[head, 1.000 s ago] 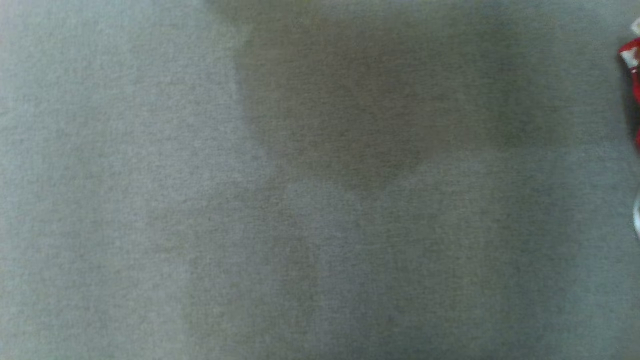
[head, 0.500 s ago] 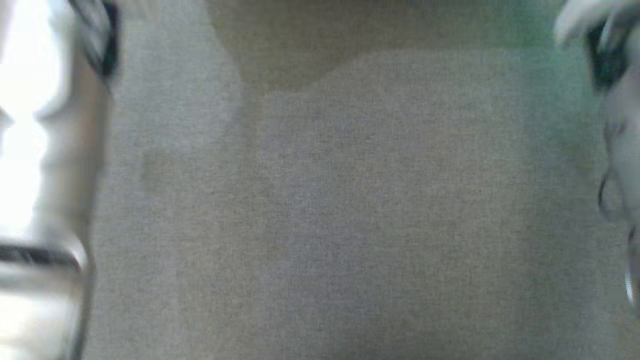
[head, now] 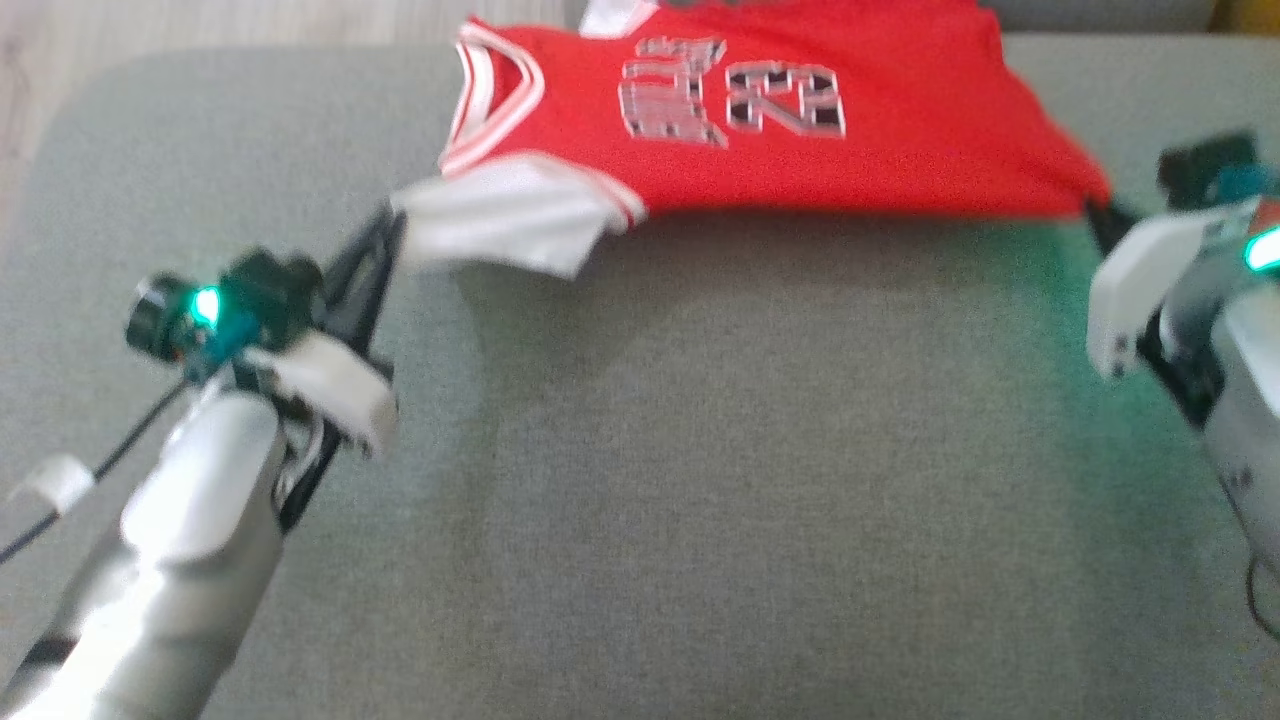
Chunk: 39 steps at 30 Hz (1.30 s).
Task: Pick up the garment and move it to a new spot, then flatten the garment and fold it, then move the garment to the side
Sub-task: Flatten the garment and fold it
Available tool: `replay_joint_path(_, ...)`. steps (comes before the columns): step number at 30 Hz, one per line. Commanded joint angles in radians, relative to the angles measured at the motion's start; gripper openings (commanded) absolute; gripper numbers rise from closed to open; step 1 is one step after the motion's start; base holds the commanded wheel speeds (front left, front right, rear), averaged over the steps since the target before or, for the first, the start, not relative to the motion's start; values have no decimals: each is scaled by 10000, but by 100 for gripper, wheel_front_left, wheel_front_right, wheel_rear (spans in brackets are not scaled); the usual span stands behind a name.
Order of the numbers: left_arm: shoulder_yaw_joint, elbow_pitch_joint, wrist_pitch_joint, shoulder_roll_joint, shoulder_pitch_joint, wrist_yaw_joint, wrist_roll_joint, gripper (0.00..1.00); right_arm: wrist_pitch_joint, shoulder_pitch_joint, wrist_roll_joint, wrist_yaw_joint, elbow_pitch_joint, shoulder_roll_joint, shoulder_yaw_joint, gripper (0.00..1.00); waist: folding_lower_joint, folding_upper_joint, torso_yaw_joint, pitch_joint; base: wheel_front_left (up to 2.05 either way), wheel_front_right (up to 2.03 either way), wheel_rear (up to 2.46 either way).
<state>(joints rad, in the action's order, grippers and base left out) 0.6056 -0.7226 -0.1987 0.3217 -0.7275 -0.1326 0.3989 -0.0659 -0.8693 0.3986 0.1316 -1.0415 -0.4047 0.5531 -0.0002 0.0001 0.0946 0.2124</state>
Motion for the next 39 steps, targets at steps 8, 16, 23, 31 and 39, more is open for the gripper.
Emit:
replay_joint_path(8,1141,2815,1709,2289,1432,21,1562,0,-1750,1577,2608,-9,2509,-1809,2035,0,2,-1,-31,-1243,0,0,0)
replay_joint_path(16,1326,5008,3658,3443,3189,163,3019,0,-2596,2548,4002,-9,3801,-2619,2998,0,2,-1,-195,-2139,0,0,0)
replay_joint_path(23,1203,6936,4455,4289,4071,831,3413,0,-3455,3082,4995,-9,5114,-3328,3610,0,2,-1,-362,-2342,0,0,0)
replay_joint_path(31,1095,7315,4643,4302,3776,1228,3239,0,-3498,2826,5208,-9,5509,-3378,3369,0,2,-1,-500,-1787,0,0,0)
replay_joint_path(39,1030,6537,4792,4003,2489,1002,2912,0,-3475,2129,5127,-9,5223,-2917,2931,0,2,-1,-548,-973,0,0,0)
